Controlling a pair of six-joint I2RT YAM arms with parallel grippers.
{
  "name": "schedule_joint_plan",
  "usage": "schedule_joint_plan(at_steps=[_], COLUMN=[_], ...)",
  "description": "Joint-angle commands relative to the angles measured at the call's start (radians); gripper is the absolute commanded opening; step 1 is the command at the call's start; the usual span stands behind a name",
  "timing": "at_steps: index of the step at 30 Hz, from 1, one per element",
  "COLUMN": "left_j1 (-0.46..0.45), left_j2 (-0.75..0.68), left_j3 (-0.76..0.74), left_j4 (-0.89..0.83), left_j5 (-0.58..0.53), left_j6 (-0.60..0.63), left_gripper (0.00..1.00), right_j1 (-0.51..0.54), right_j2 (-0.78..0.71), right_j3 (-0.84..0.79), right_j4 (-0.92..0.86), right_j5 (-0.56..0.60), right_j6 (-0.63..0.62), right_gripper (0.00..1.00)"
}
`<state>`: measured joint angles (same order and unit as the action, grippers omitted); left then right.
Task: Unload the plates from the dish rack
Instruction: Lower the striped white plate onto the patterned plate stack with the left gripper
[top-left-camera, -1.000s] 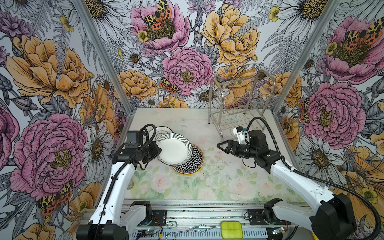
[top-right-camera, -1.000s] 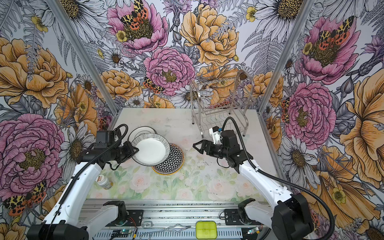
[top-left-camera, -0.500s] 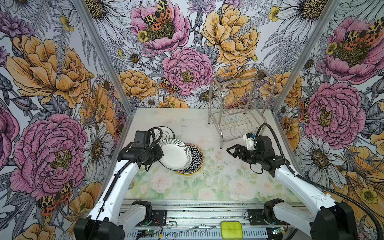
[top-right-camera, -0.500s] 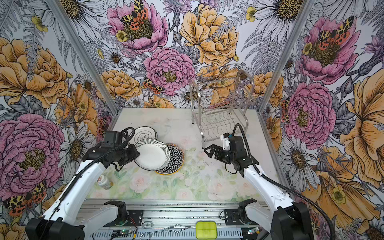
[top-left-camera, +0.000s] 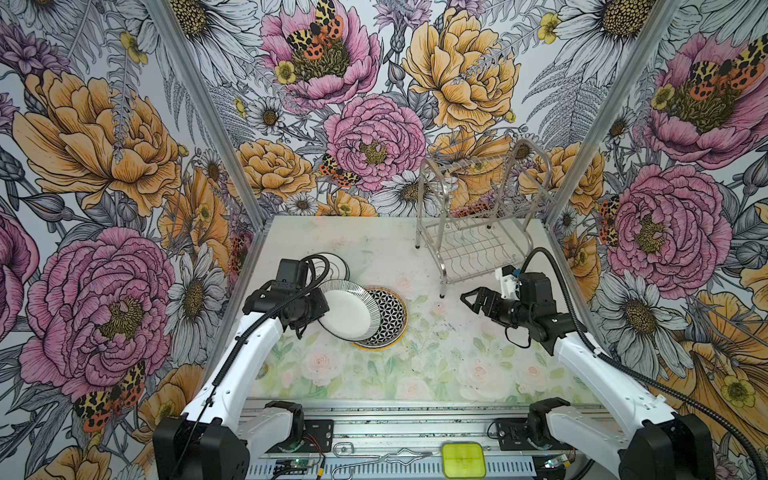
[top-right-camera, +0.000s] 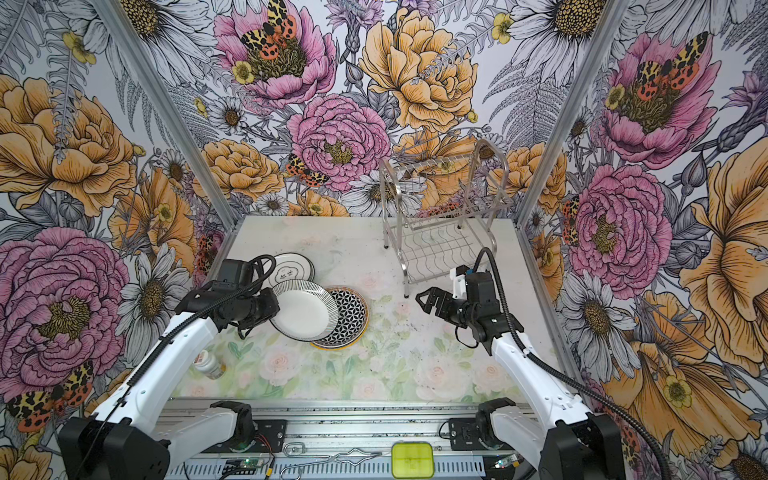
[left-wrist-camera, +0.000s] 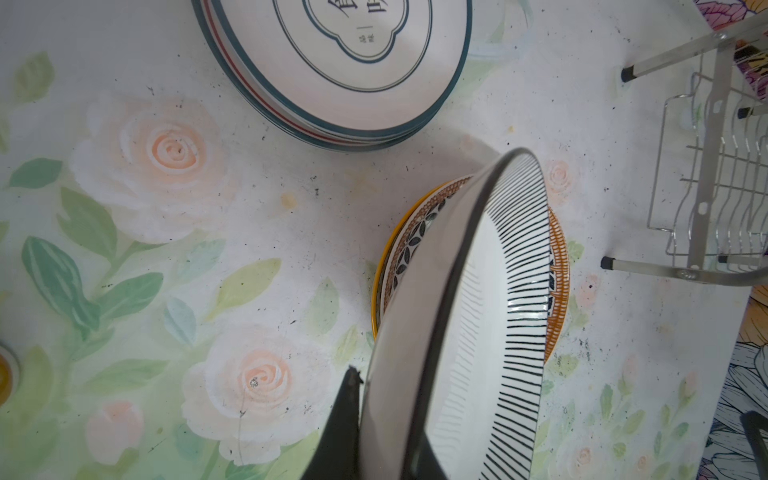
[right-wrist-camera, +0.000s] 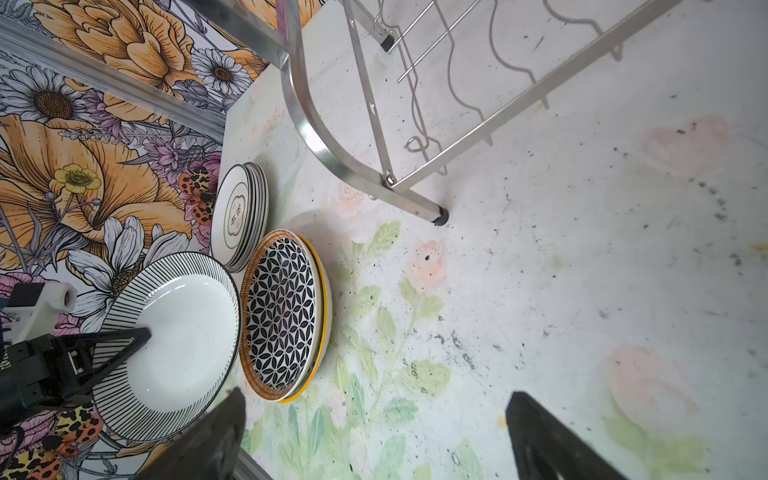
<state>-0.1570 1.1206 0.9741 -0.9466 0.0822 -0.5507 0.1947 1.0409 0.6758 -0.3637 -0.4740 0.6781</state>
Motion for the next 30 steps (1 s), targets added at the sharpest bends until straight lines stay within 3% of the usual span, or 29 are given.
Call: schedule_joint_plan(at_steps=[1,30], left_j1=[-0.015,-0.081], left_j2=[0.005,0.108], left_j3=[0.012,-0.032], left_j4=[0.116,0.231], left_j5=[0.013,-0.033], left_j6=[-0.032,-0.060], left_gripper=[0.00,0.00], right_j1=[-0.008,-0.024], right_j2=[-0.007,-0.021], right_j3=[-0.006,-0.016], right_j4=[-0.001,-0.022], right_j5=[0.015,0.016], right_j6=[-0.022,-0.018], right_gripper=[0.99,0.99])
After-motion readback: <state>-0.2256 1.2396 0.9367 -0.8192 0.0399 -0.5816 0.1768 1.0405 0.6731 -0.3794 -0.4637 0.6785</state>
